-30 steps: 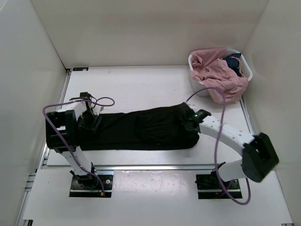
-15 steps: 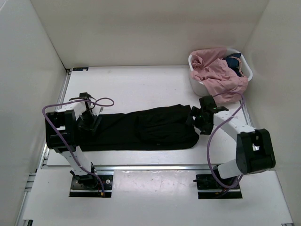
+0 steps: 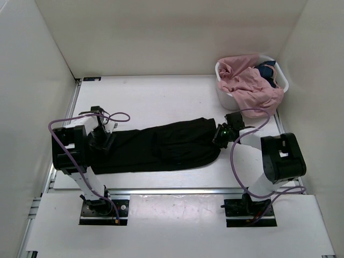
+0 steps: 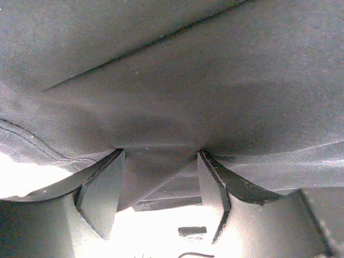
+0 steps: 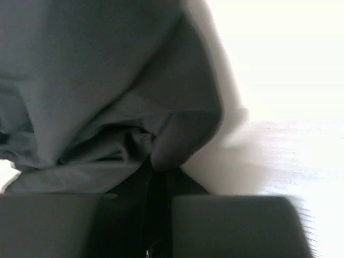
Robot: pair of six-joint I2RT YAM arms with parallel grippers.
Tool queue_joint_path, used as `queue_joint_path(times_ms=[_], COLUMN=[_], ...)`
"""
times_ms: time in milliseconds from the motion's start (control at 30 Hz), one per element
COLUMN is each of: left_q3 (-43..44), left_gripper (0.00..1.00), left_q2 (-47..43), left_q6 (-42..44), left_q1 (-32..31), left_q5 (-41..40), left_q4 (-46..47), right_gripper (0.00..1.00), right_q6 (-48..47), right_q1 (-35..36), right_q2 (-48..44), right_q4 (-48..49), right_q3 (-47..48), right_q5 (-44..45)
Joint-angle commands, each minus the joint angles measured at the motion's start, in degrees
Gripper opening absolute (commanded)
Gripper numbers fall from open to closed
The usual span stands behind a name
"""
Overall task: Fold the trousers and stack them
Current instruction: Fold the trousers
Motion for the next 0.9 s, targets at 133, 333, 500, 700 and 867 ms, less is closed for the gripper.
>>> queue_joint_path(times_ms=[133, 333, 500, 700, 867], left_q3=[4.1, 13.5, 17.1, 14.3, 13.0], left_gripper=[0.67, 0.7, 0.77, 0.77, 0.77], left_q2=[-3.1, -8.0, -7.7, -0.1, 2.8], left_q6=[0.2, 0.2, -0.3, -3.5, -3.5], left_q1=[0.4, 0.4, -0.3, -3.4, -8.4], left_q5=[3.3, 11.5, 16.1, 22.0, 28.8], left_q4=[-2.2, -7.1, -8.4, -7.9, -6.7], right_gripper=[0.0, 0.0, 0.0, 0.0, 0.0], right_q6=[0.5, -8.2, -18.9, -19.3, -11.2], right_q1=[-4.6, -6.6, -7.0, 7.5, 28.9], right_q2=[-1.3, -13.1, -15.2, -4.3, 10.1], right_q4=[-5.5, -29.3, -45.0, -64.4, -76.9], right_q3=[-4.6, 9.8, 25.5, 52.3, 74.7], right_q5=[2.1, 18.1, 28.0, 43.2, 51.1])
